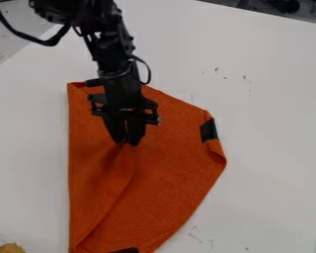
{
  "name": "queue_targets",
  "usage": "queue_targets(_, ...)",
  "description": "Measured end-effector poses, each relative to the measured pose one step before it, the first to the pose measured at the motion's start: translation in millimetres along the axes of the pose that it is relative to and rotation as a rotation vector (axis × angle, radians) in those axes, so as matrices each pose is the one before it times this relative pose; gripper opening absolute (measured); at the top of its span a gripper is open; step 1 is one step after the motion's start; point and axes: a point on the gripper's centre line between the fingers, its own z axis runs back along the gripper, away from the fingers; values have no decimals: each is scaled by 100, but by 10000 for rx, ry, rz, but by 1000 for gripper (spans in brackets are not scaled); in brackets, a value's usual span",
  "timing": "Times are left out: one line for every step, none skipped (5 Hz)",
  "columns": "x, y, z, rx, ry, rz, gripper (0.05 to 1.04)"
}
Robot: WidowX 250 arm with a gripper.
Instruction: Fold the cloth from bottom left to top right
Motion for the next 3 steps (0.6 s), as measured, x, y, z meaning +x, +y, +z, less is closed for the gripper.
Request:
queue_targets(984,-1756,1018,237,167,-341,868)
queue_targets(296,-520,835,402,-119,-211,1014)
queue_targets(37,102,581,448,-142,-73,1010)
